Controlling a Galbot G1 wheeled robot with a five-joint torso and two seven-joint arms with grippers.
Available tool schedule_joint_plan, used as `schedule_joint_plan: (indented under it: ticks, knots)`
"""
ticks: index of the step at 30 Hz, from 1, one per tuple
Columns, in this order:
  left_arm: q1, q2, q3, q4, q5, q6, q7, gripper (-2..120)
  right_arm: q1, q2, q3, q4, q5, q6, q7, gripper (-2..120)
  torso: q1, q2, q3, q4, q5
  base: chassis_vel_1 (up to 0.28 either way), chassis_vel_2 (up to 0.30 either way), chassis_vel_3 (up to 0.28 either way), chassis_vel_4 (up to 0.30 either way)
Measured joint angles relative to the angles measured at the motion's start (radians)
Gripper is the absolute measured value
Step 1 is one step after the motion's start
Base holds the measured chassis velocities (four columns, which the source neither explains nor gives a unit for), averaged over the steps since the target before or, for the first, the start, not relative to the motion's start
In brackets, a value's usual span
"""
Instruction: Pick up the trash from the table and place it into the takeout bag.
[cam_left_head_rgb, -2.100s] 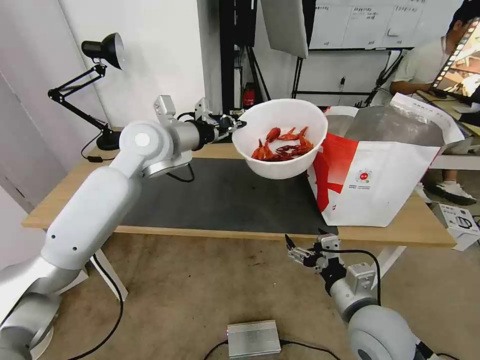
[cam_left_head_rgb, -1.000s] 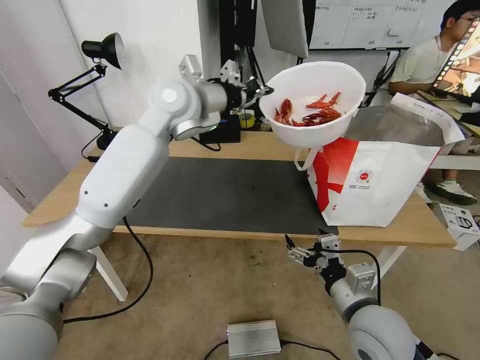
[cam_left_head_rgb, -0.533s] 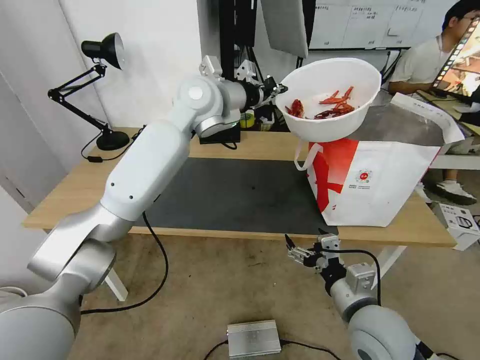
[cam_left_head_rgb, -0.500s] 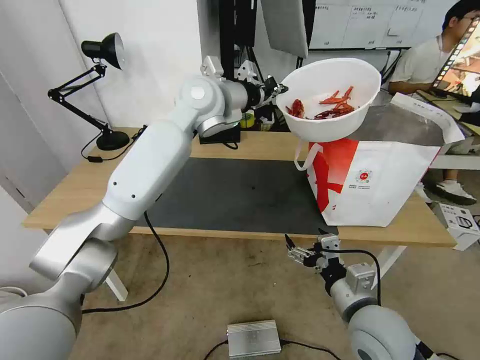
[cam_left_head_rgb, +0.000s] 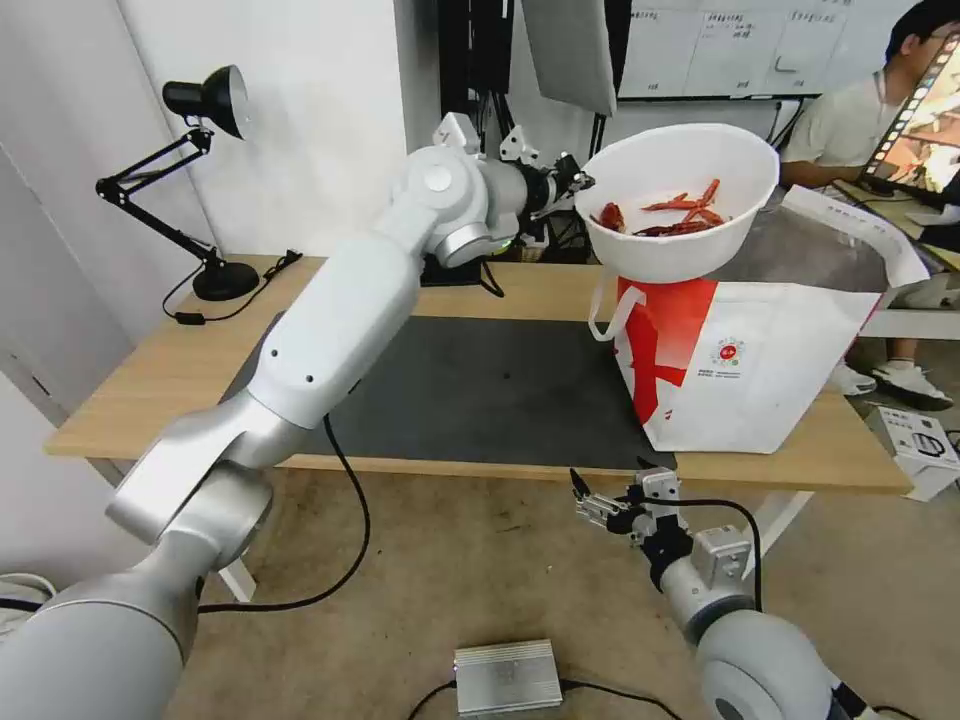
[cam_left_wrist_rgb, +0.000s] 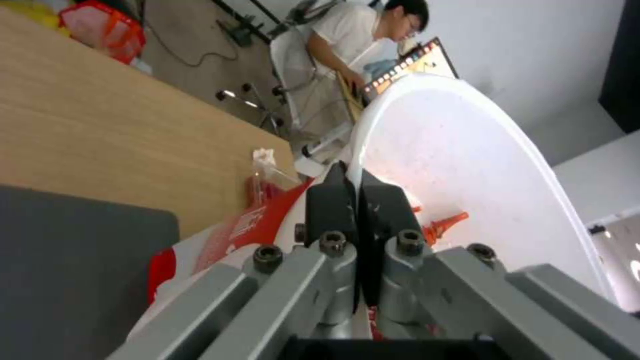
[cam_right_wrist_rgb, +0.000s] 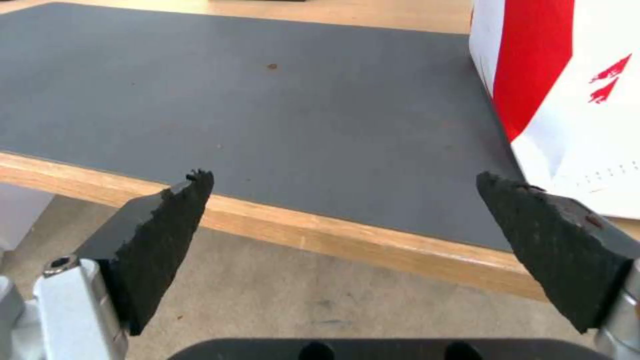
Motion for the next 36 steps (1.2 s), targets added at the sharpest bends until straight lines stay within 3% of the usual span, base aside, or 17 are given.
schedule_joint_plan:
  ticks: [17,36]
  knots:
    - [-0.031,-0.068,0.006,0.066,0.017,-0.032,-0.053,0,0.000,0.000,0.000,0.000,0.000,0.000,0.000,100,0.000,0.000,0.000,0.0001,0.0000,0.000,0.000,0.000,0.000]
    - [-0.058,-0.112,0.011,0.092,0.027,-0.047,-0.021,0,0.000,0.000,0.000,0.000,0.000,0.000,0.000,100,0.000,0.000,0.000,0.0000,-0.0001,0.000,0.000,0.000,0.000]
